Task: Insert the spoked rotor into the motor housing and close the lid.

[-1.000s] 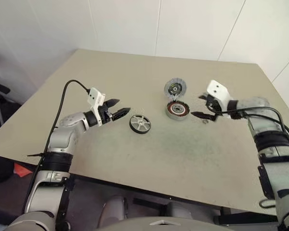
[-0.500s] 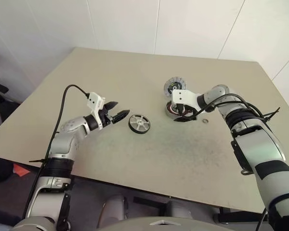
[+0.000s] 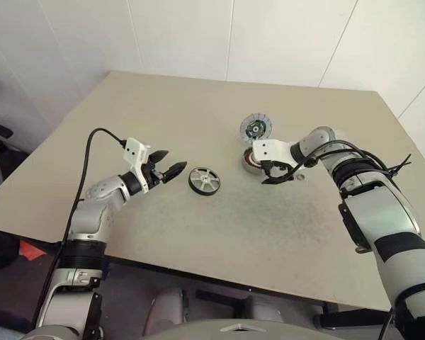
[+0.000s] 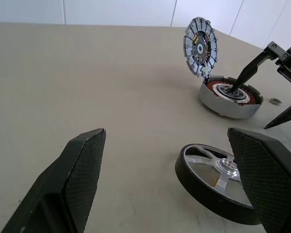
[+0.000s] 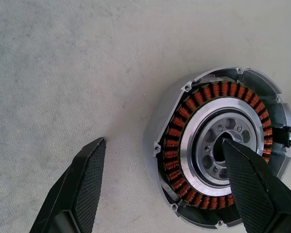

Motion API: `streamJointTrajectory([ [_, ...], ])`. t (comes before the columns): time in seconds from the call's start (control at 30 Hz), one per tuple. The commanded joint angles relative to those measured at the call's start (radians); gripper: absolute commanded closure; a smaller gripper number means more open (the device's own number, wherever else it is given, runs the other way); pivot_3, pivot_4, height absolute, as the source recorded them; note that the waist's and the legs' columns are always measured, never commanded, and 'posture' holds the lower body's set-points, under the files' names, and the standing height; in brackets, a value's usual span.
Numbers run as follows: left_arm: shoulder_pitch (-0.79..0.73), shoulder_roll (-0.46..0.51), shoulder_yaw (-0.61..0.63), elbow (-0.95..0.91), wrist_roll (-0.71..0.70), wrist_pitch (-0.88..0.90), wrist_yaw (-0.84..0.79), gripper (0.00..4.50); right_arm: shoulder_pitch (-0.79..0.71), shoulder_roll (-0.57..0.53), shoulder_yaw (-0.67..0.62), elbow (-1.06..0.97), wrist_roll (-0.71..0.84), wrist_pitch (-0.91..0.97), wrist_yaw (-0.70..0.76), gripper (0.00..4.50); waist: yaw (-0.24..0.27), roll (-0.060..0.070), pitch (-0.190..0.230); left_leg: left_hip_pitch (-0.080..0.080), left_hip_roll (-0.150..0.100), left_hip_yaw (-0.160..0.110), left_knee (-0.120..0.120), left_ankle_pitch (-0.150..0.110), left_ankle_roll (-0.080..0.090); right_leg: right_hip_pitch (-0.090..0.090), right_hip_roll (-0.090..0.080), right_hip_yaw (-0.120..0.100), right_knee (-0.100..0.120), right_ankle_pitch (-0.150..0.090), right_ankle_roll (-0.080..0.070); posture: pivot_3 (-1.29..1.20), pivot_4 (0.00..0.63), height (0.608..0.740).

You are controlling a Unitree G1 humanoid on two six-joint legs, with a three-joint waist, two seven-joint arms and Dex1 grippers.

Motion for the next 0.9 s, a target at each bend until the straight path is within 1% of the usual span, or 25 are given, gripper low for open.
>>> streamJointTrajectory([
  [0.03,-0.012,-0.001,0.005,-0.036,-0.006,-0.011,0.003,0.22,-0.044,0.001,0.017,0.003,-0.030,-0.018,-0.005,0.17,0.000,0.000,0.000,0.000,0.000,0.000,0.000,0.000,0.000,0.000,0.000,0.000,0.000,0.000,0.000,0.00,0.000,0.740],
  [0.13,-0.012,-0.007,-0.001,-0.032,-0.003,-0.015,0.005,0.22,-0.063,0.012,0.031,0.013,-0.053,-0.014,-0.006,0.17,0.000,0.000,0.000,0.000,0.000,0.000,0.000,0.000,0.000,0.000,0.000,0.000,0.000,0.000,0.000,0.00,0.000,0.740],
  [0.17,-0.013,-0.008,-0.002,-0.031,-0.002,-0.015,0.006,0.20,-0.070,0.016,0.037,0.018,-0.062,-0.011,-0.006,0.37,0.000,0.000,0.000,0.000,0.001,0.000,0.000,0.000,0.000,0.000,0.001,0.000,0.000,0.000,0.000,0.00,0.000,0.740],
  [0.23,-0.011,-0.012,-0.004,-0.036,0.000,-0.015,0.009,0.20,-0.082,0.020,0.047,0.026,-0.075,-0.009,0.003,0.81,0.000,0.000,0.000,0.000,0.001,0.000,0.000,0.000,0.000,0.000,0.001,0.000,0.000,0.000,0.000,0.00,0.000,0.740],
  [0.4,0.003,-0.026,-0.002,-0.055,-0.002,-0.013,0.026,0.20,-0.098,0.035,0.029,0.031,-0.069,-0.004,-0.013,2.46,-0.001,0.000,0.000,0.000,0.002,0.000,0.000,0.000,0.000,-0.001,0.002,0.000,0.000,0.000,0.000,0.00,0.000,0.740],
  [0.43,0.008,-0.030,-0.002,-0.059,-0.002,-0.013,0.032,0.20,-0.098,0.036,0.028,0.031,-0.068,-0.006,-0.014,2.60,-0.002,0.000,0.000,0.000,0.002,0.000,0.000,0.000,0.000,0.000,0.002,0.000,0.000,0.000,0.000,0.00,0.000,0.740],
  [0.57,0.020,-0.049,-0.005,-0.075,-0.002,-0.011,0.050,0.20,-0.091,0.033,0.017,0.032,-0.059,-0.002,-0.013,2.63,-0.003,0.000,0.000,0.001,0.004,0.002,0.001,0.000,-0.001,-0.001,0.002,0.001,0.000,0.001,-0.001,0.00,0.000,0.740],
  [0.73,0.016,-0.048,-0.010,-0.065,0.010,-0.019,0.056,0.20,-0.078,0.014,0.004,0.021,-0.050,-0.017,-0.018,2.66,-0.002,0.000,0.000,0.001,0.004,0.003,0.000,0.001,-0.001,-0.001,0.002,0.001,0.000,0.001,-0.001,0.00,0.000,0.740],
  [0.9,0.009,-0.049,-0.012,-0.056,0.013,-0.020,0.057,0.20,-0.061,-0.022,-0.021,-0.025,-0.006,-0.079,0.087,2.66,0.000,0.000,0.000,0.001,0.004,0.004,0.000,0.001,-0.001,-0.002,0.002,0.001,0.000,0.001,-0.001,0.00,0.000,0.740],
])
